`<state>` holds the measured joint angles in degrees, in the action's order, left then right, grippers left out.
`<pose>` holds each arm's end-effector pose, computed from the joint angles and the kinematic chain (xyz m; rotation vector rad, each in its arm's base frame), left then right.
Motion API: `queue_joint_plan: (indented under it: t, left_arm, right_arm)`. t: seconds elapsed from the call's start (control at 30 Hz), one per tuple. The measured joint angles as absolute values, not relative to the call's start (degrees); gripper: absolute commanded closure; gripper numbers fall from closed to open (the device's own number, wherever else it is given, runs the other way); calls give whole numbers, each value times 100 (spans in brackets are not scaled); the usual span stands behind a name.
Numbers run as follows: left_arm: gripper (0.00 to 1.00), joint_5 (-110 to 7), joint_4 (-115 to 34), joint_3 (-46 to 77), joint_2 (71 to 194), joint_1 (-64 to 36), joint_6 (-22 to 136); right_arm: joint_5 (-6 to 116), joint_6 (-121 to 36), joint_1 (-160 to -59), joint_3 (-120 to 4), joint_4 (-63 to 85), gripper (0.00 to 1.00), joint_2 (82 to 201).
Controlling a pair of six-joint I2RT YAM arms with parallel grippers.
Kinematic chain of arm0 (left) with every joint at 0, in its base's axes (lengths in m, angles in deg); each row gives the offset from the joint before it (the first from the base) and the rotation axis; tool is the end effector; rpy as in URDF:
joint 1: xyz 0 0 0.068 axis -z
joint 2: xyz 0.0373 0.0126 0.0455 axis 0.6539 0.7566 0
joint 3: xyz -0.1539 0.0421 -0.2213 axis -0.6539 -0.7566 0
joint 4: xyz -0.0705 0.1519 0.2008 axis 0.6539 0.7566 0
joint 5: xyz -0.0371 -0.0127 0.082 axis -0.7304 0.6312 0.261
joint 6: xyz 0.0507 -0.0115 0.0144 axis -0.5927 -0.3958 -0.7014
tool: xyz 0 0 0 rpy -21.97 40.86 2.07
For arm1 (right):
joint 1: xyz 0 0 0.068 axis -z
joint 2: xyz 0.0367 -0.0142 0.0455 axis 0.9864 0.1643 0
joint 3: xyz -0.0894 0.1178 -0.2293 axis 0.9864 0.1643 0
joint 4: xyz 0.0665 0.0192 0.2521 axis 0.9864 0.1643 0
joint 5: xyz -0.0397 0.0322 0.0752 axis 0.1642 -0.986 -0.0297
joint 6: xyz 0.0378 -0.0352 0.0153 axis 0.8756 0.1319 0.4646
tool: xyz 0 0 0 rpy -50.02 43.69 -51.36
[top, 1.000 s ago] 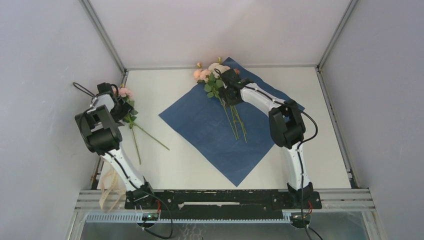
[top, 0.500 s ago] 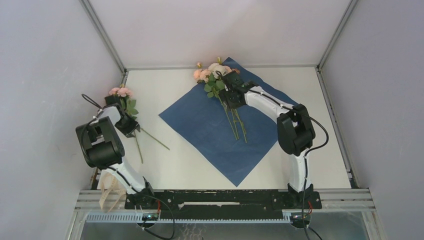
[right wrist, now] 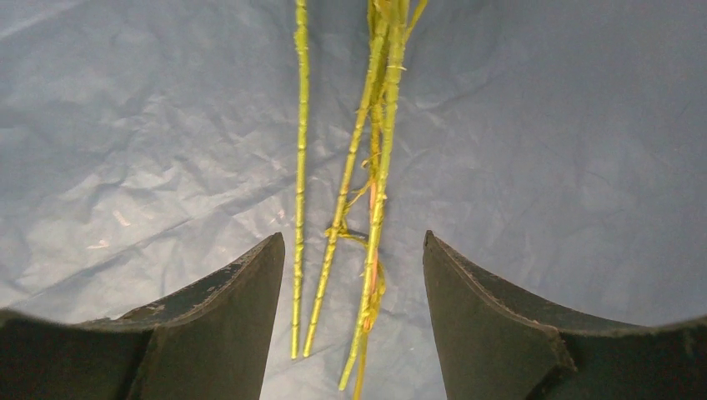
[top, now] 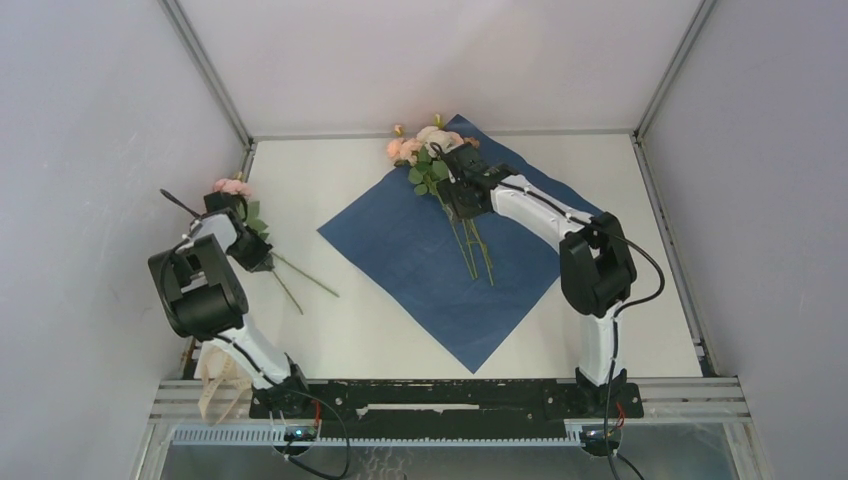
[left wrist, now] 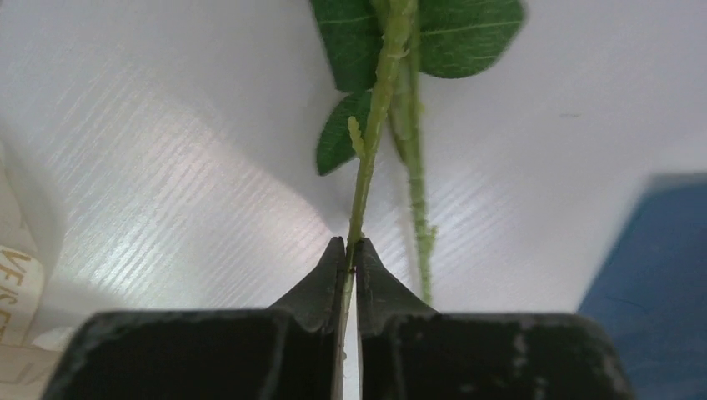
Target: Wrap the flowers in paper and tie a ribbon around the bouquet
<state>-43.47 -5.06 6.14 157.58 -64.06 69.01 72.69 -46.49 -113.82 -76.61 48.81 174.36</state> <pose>0.3064 0.1315 0.1656 -1.1262 2.5842 -0.0045 0.3681 0.2338 0.2358 -0.6081 2.4885 0.0043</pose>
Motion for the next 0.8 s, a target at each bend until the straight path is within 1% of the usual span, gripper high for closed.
queue_joint_plan:
  t: [0.07, 0.13, 0.3, 0.33, 0.4, 0.43, 0.47, 0.53, 0.63, 0.77, 0.8]
  left_arm:
    - [100, -4708, -504, 612, 15640, -6489, 6870]
    - [100, -5307, -530, 612, 15358, -6533, 6877]
    - [100, -6867, -880, 610, 14191, -6528, 7198]
    - [100, -7040, -952, 607, 13968, -6507, 7233]
    - [100, -7348, -1276, 513, 13373, -6434, 7318]
    - [100, -7469, -1433, 430, 13072, -6367, 7360]
    - [100, -7580, -1566, 350, 12799, -6279, 7377]
    - [100, -7796, -1802, 212, 12324, -5986, 7432]
    - [100, -8054, -2097, 37, 12060, -5567, 7541]
    - [100, -8135, -2438, -525, 12077, -5204, 7766]
    - [100, -8131, -2487, -643, 12104, -5151, 7830]
  right_arm:
    - [7280, -4656, -11467, -7648, 4894, 29, 17294]
    - [7267, -4658, -11598, -7644, 4890, 28, 17102]
    - [6841, -4594, -11976, -7624, 4680, 25, 16660]
    - [6640, -4564, -12064, -7595, 4568, 23, 16582]
    - [6074, -4439, -12289, -7493, 4216, 16, 16418]
    - [5838, -4358, -12379, -7467, 4077, 7, 16383]
    - [5538, -4254, -12470, -7445, 3875, 2, 16367]
    - [4837, -3934, -12628, -7438, 3360, 0, 16398]
    - [3779, -3183, -12827, -7512, 2354, 0, 16656]
    - [2959, -2024, -12982, -7735, 977, 0, 17436]
    - [2913, -1939, -13010, -7738, 896, 1, 17504]
